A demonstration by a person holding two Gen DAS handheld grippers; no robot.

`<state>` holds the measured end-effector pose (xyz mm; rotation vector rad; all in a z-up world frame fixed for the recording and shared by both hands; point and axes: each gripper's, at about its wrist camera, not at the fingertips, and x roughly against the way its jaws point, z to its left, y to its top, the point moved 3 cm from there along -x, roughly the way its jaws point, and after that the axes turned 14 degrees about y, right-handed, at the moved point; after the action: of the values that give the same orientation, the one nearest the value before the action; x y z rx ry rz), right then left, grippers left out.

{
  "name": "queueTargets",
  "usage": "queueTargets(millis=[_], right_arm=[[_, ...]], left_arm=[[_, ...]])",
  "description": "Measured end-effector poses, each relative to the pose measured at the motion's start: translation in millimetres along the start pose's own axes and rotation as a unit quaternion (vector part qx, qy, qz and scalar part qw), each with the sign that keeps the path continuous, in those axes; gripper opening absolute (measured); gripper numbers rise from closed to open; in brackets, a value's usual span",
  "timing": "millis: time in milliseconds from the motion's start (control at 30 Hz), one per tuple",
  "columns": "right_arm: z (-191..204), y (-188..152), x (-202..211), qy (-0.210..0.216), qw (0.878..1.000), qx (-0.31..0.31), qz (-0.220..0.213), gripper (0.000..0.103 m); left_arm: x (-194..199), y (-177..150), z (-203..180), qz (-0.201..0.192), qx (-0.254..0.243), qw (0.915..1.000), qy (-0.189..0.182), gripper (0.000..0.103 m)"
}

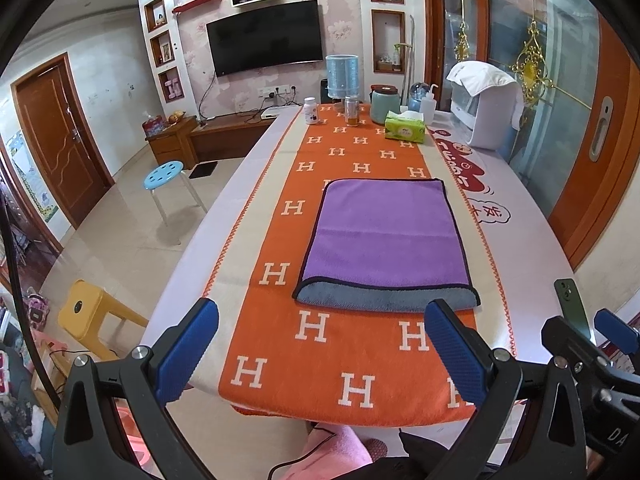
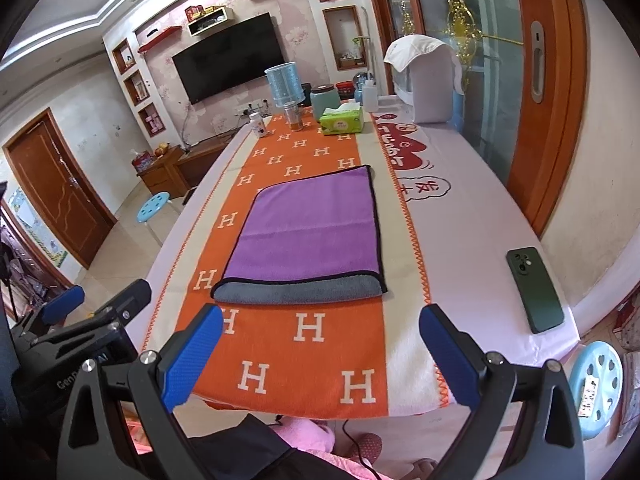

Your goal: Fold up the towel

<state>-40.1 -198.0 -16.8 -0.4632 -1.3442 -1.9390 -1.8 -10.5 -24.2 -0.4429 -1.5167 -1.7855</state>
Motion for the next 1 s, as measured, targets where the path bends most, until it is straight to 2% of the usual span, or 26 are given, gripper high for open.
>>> queueTargets(millis=[267, 433, 633, 1000], right_arm=[[0.3, 7.0, -4.1, 0.010, 1.000, 0.023, -0.010, 0.099], [-6.1, 10.2, -9.0, 0.014, 1.000, 0.025, -0.009, 0.099], [-23.7, 22.4, -30.4, 0.018, 0.999, 0.029, 0.004, 0.099], [-53.0, 37.0, -80.3, 0.013, 0.998, 0.065, 0.013, 0.098]], left_arm=[[-12.8, 4.6, 1.8, 0.015, 0.009, 0.9998, -0.008, 0.102], [-32.2, 7.2, -0.8, 0.032, 0.009, 0.9991, -0.026, 0.102], [-58.7, 14.7, -10.0, 0.035, -0.027, 0.9974, -0.057, 0.102], [-134.6, 31.7, -20.2, 0.068, -0.074, 0.9927, -0.067, 0.102]])
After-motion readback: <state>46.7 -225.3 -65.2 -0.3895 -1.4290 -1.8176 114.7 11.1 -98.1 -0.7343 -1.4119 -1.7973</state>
